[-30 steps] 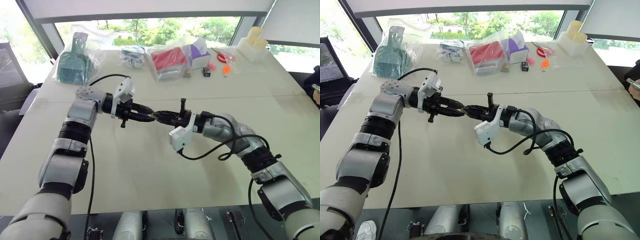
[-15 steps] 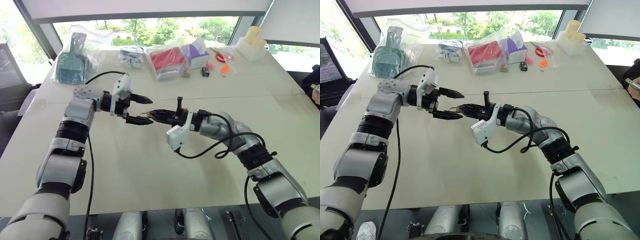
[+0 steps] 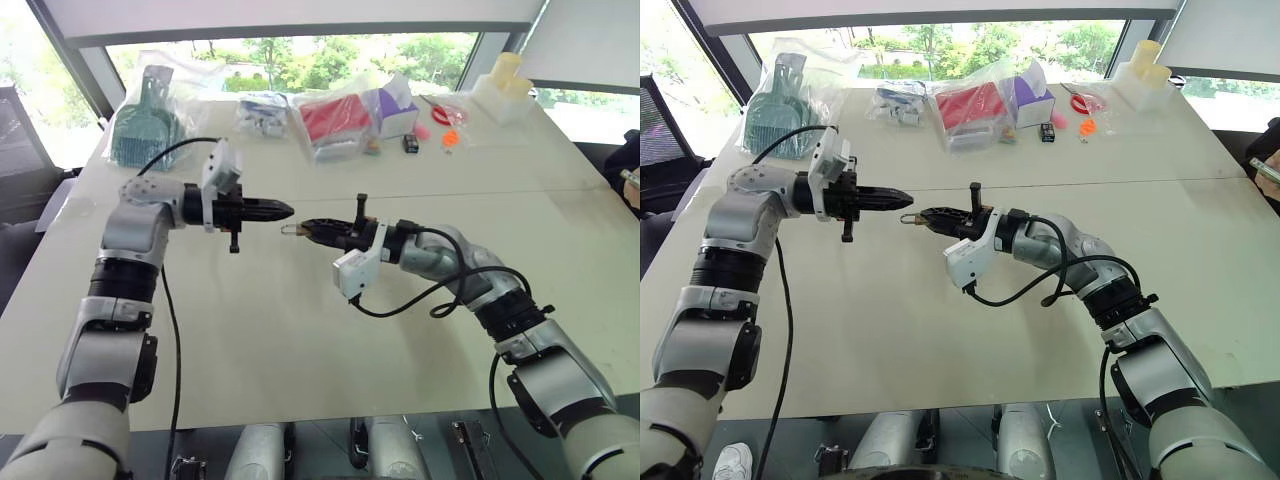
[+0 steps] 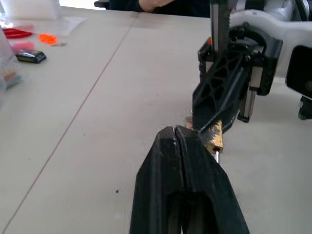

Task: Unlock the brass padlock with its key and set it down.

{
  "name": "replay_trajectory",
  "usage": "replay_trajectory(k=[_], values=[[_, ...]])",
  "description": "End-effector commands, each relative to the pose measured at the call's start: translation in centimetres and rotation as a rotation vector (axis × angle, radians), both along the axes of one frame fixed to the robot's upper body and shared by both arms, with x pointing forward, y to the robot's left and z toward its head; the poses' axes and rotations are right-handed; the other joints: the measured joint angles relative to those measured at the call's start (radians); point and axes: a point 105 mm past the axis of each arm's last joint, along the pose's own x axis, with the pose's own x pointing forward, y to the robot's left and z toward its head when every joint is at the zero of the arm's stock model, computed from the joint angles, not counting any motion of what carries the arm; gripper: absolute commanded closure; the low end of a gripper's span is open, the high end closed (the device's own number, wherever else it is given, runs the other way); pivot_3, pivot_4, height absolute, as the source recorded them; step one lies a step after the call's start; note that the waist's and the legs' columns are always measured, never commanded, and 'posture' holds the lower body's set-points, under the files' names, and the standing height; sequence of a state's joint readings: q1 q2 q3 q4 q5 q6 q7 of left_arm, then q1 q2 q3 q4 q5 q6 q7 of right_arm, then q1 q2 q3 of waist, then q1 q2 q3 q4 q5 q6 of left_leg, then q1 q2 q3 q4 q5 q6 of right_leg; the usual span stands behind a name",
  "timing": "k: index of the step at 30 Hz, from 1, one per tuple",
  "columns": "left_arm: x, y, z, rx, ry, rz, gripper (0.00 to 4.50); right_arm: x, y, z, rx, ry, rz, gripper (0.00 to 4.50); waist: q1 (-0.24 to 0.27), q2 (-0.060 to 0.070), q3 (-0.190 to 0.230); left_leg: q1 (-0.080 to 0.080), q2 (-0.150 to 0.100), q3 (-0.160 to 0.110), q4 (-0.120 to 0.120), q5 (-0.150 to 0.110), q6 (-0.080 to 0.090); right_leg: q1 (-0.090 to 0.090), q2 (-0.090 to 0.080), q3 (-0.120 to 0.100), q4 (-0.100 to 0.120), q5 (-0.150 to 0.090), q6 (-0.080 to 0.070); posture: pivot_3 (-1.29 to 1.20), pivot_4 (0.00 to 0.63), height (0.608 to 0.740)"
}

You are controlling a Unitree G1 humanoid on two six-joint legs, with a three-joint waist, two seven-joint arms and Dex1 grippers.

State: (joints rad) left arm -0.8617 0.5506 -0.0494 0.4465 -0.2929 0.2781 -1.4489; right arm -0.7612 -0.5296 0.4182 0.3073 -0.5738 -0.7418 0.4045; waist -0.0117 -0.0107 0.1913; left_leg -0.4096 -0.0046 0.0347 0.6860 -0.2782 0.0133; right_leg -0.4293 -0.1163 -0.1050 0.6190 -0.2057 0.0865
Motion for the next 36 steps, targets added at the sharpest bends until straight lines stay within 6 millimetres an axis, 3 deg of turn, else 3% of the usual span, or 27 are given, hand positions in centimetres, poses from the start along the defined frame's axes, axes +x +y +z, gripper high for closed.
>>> replay_trajectory(k=[1, 10, 19, 29, 33, 36], values=[[-0.6, -0.2, 0.2, 0.043, -0.047, -0.028, 4.44, 0.0, 0.1, 1.7, 0.054, -0.030, 0.008, 4.50, 0.000, 0.000, 0.000, 0.000, 0.000, 0.000, 0.000, 0.000, 0.000, 0.000, 0.000, 0.000, 0.000, 0.000, 0.000, 0.00, 0.150, 0.740], [-0.3, 0.6, -1.7, 0.137, -0.033, -0.007, 4.44, -0.1, 0.2, 1.7, 0.059, -0.029, 0.004, 4.50, 0.000, 0.000, 0.000, 0.001, 0.000, 0.001, 0.000, -0.002, 0.004, 0.000, 0.000, 0.001, 0.000, 0.000, 0.000, 0.00, 0.150, 0.740], [1.8, 1.0, -1.5, 0.100, -0.095, 0.121, 4.44, -0.1, 0.3, 1.7, 0.059, -0.027, 0.008, 4.50, 0.001, 0.000, 0.000, 0.001, 0.000, 0.001, 0.000, -0.002, 0.004, 0.000, 0.000, 0.001, 0.000, 0.000, 0.000, 0.00, 0.150, 0.740], [1.0, 2.3, -1.9, 0.094, -0.058, 0.136, 4.44, 0.0, 0.4, 0.6, 0.047, 0.003, 0.004, 4.50, -0.002, 0.000, 0.000, 0.001, 0.000, 0.001, 0.000, -0.002, 0.004, 0.000, 0.000, 0.001, 0.000, 0.000, 0.000, 0.00, 0.150, 0.740], [0.9, 3.9, -2.9, 0.144, -0.060, 0.185, 4.44, 1.5, -0.8, -0.6, 0.016, 0.005, -0.064, 4.50, -0.001, 0.000, 0.000, 0.001, 0.000, 0.001, 0.000, -0.002, 0.004, 0.000, 0.000, 0.001, 0.000, 0.000, 0.000, 0.00, 0.150, 0.740], [0.7, 4.8, -3.3, 0.148, -0.056, 0.219, 4.44, 3.7, -2.2, -1.3, -0.003, -0.036, -0.168, 4.50, -0.001, 0.000, 0.000, 0.001, 0.000, 0.001, 0.000, -0.002, 0.004, 0.000, 0.000, 0.001, 0.001, 0.000, 0.000, 0.00, 0.150, 0.740]])
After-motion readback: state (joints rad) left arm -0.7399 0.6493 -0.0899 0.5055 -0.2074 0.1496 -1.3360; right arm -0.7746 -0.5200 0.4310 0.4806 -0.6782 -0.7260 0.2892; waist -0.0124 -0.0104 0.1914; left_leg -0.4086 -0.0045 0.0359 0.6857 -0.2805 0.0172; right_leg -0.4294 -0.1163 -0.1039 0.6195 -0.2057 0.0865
